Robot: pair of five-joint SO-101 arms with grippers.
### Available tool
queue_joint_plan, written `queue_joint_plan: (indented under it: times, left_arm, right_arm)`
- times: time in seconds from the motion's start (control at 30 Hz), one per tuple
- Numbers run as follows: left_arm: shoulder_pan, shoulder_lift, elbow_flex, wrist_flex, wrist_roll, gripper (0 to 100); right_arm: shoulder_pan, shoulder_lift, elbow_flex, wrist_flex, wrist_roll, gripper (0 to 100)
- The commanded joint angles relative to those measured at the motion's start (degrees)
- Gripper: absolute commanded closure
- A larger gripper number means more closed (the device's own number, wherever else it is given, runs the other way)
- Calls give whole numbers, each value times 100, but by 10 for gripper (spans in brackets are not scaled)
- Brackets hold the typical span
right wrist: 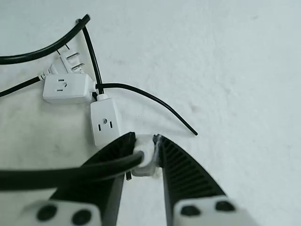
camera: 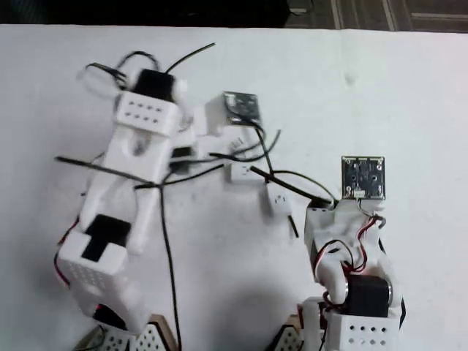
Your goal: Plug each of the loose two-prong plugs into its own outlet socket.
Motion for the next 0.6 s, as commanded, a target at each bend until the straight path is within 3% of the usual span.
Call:
queue_joint_plan:
  times: [0.0,0.13,0.43,0.57]
  left_arm:
    - [505,215,176,-229,941,979]
    - [927,435,782,-941,2110,979]
    - [1481,453,2040,-2593,3719,979]
    - [1473,435,2338,-2857,4343,971]
  right_arm:
    - [13,-31,-26,22,18,981]
    - [13,-31,-26,22,18,981]
    - [13,-31,-26,22,18,981]
    - [13,-31,-26,22,18,981]
